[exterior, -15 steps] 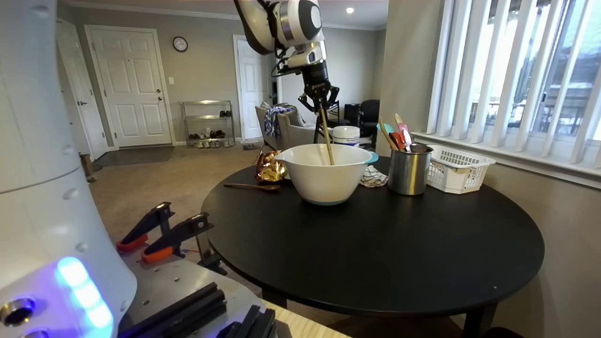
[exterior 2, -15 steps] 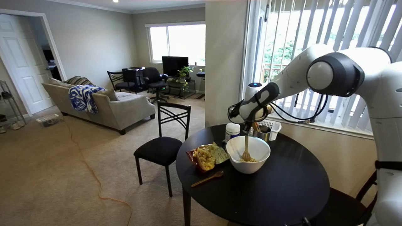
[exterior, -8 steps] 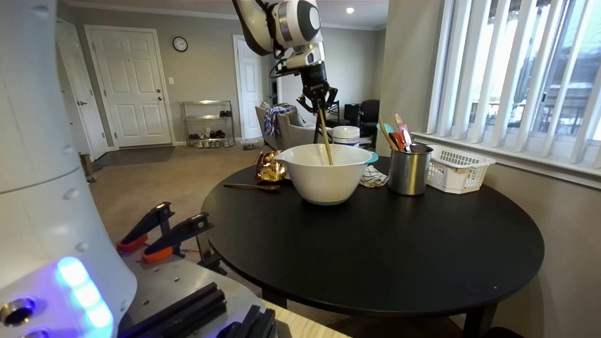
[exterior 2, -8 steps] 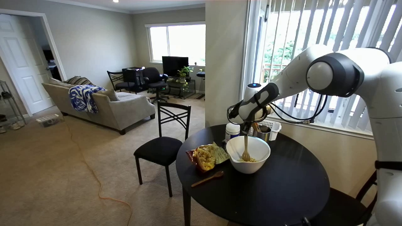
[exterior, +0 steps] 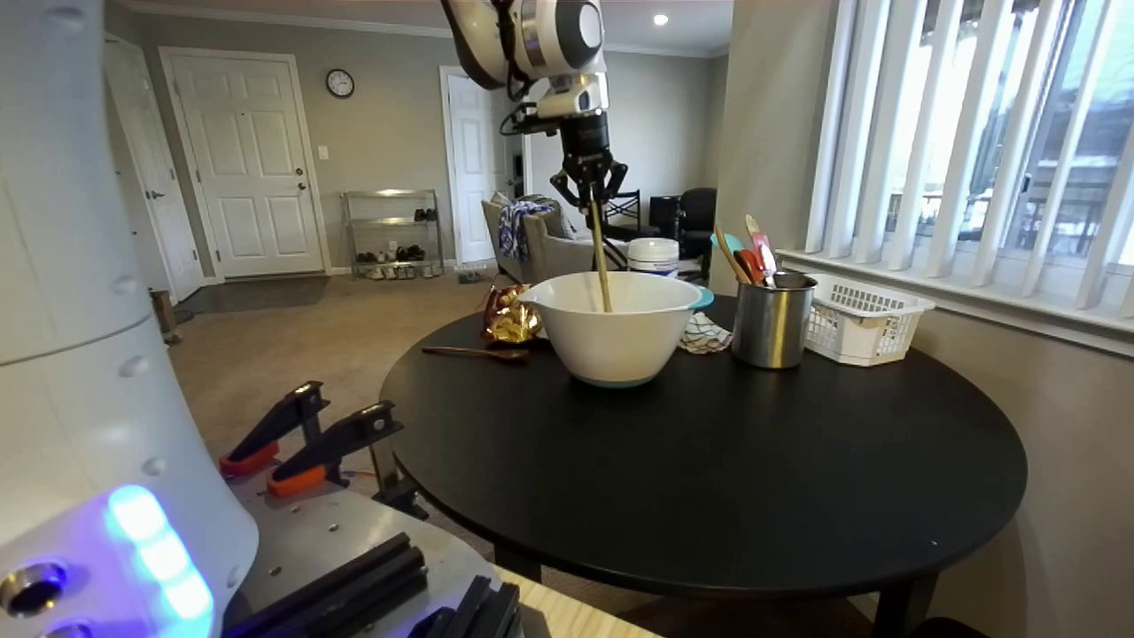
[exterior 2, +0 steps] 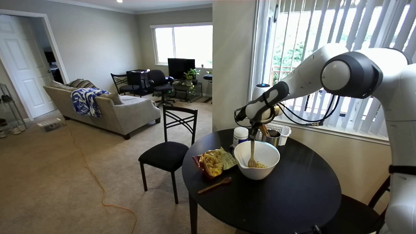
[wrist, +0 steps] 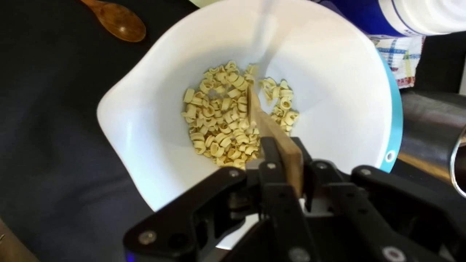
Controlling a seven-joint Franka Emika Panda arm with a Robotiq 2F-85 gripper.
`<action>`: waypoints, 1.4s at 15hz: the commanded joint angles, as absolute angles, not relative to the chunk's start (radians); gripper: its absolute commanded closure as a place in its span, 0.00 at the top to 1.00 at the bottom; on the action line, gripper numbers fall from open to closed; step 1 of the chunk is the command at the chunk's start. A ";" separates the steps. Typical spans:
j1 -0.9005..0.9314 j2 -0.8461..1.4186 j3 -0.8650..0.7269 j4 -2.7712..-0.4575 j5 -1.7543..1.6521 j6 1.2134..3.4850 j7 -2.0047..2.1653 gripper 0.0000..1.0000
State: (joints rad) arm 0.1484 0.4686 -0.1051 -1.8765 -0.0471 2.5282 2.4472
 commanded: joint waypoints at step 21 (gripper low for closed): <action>0.133 0.487 -0.092 -1.870 0.036 2.447 2.419 0.04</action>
